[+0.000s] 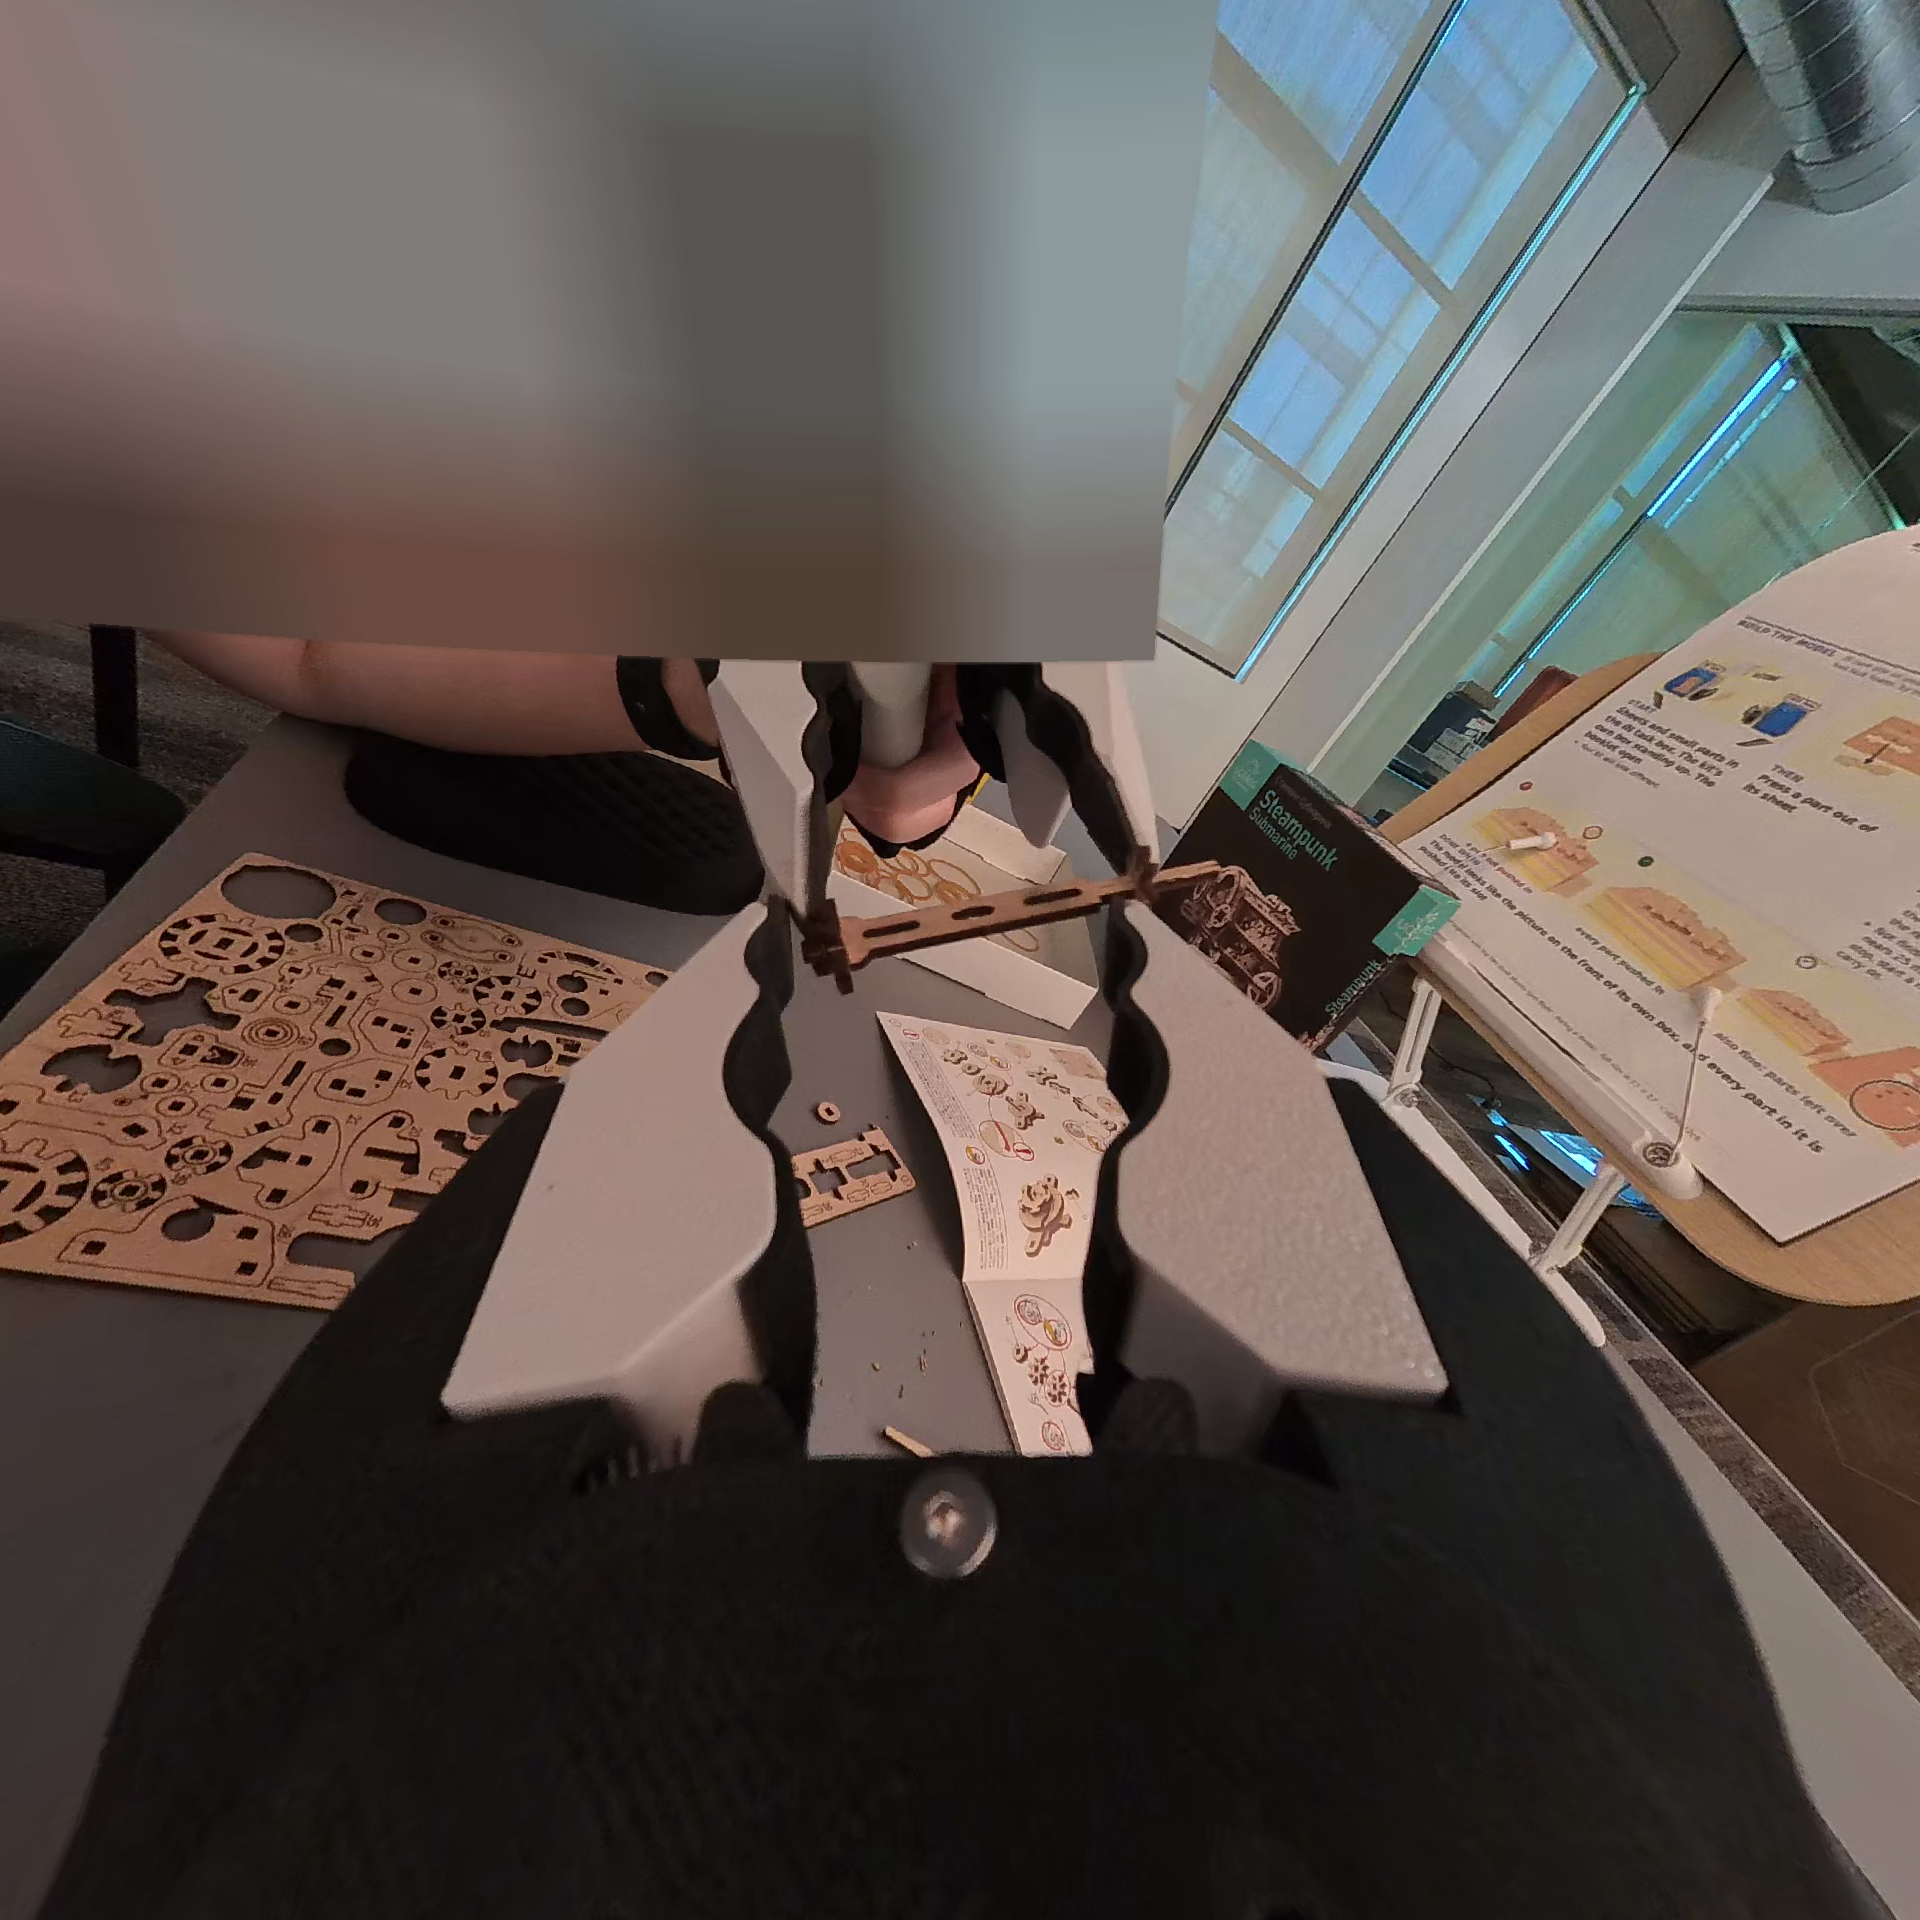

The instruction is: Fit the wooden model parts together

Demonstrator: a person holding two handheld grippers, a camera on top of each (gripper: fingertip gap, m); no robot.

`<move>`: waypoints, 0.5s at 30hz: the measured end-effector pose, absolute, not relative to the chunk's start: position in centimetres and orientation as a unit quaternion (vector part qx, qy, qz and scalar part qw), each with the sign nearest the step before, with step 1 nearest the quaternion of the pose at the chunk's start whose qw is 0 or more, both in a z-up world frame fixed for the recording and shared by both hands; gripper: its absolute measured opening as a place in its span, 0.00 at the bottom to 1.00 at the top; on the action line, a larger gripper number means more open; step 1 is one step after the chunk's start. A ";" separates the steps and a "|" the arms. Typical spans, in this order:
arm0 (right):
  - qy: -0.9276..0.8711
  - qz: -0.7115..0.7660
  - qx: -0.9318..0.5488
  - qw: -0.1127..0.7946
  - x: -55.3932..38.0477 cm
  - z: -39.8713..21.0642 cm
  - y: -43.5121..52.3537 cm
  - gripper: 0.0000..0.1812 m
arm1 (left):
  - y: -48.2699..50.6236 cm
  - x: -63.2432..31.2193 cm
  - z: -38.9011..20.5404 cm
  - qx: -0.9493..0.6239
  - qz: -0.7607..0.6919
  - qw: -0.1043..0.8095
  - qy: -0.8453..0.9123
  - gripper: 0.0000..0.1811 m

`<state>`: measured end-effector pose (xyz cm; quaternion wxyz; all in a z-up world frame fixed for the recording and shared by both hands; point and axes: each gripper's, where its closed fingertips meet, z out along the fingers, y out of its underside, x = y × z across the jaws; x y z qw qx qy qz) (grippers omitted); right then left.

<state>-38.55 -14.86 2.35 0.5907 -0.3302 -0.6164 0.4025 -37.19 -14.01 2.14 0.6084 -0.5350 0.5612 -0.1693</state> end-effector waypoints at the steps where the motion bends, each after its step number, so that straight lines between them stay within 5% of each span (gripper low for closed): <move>1: -0.616 0.403 -0.332 0.590 -38.6 2.4 -14.8 0.32 | -14.0 -37.2 2.2 -0.534 -0.168 0.610 0.561 0.33; 15: -0.612 0.396 -0.328 0.601 -38.6 2.6 -14.8 0.32 | -13.9 -37.2 2.4 -0.529 -0.169 0.618 0.556 0.33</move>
